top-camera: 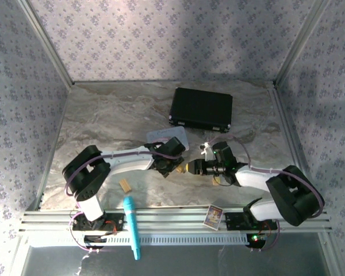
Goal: Unlock a padlock with a key
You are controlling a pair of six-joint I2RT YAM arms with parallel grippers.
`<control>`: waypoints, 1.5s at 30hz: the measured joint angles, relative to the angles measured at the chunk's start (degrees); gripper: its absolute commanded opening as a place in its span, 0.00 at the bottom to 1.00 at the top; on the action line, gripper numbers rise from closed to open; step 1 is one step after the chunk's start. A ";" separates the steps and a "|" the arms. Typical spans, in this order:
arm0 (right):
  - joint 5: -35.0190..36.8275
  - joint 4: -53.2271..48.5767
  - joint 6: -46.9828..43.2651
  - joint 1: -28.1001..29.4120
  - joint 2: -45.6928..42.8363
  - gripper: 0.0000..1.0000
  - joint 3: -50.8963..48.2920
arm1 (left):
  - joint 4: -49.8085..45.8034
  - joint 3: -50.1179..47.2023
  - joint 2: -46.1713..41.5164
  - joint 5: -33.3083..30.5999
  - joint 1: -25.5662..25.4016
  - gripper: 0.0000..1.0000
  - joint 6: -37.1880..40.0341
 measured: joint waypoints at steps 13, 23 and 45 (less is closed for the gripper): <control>2.73 -0.63 -0.52 -1.05 -1.81 0.39 -2.10 | 17.59 -18.36 -13.68 -9.70 -3.43 0.78 8.31; 11.58 -8.41 -8.87 7.26 -1.62 0.42 3.28 | 20.37 -14.43 -8.41 -10.51 -4.44 0.56 9.25; 21.99 -9.73 -7.08 4.46 -4.39 0.33 2.58 | 5.01 -7.87 -7.26 -15.13 -9.31 0.71 1.46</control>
